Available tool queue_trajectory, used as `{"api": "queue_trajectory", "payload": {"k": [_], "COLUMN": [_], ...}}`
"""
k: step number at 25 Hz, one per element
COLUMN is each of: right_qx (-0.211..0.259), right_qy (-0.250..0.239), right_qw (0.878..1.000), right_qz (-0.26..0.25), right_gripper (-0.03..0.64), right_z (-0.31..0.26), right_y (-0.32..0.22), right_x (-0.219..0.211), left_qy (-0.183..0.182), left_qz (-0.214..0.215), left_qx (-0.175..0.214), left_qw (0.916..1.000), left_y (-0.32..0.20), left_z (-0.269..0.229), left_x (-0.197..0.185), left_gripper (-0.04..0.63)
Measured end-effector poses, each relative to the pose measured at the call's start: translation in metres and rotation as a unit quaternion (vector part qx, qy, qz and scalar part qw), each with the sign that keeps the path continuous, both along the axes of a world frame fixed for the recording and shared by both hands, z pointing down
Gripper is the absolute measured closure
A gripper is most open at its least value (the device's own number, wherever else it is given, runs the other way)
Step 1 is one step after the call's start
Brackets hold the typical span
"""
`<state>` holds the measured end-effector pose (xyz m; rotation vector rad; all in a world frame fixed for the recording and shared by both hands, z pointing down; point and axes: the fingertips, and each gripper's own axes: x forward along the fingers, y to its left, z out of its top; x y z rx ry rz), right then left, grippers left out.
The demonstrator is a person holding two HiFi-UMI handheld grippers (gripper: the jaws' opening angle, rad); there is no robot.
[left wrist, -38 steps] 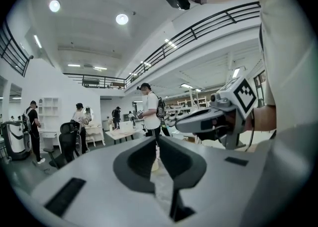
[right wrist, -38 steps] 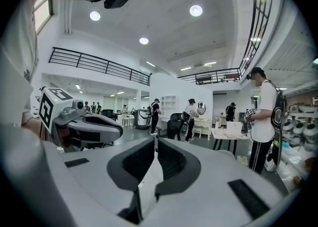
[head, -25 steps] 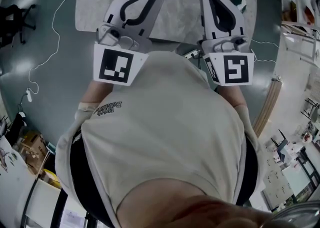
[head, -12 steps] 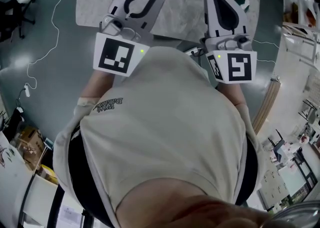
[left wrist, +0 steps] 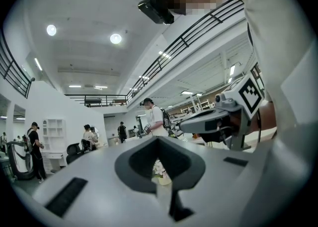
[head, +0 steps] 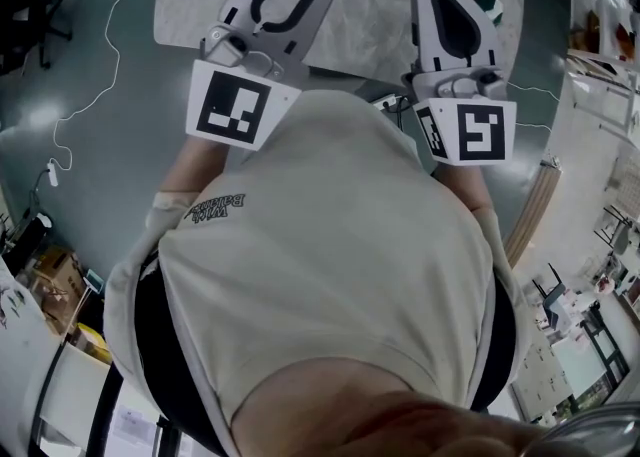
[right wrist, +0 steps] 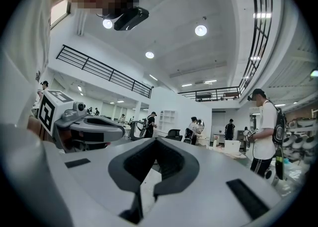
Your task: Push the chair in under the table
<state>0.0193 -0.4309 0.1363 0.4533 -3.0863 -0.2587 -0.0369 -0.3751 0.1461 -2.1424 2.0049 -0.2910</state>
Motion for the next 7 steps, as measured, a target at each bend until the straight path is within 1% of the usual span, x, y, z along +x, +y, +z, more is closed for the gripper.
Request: {"api": "queue_trajectory", "payload": {"k": [7], "right_qx": [0.002], "right_qy": [-0.001], "right_qw": [1.0], "right_qz": [-0.007], "right_gripper": [0.607], "right_z": [0.0007], "right_y": [0.0055], "right_x": [-0.0017], "left_qy": [0.006], "left_qz": [-0.008], "left_qx": [0.001], "left_qw": [1.0], "left_y": [0.0088], "left_z": [-0.0018], "left_x": [0.0004], "left_gripper": [0.583]}}
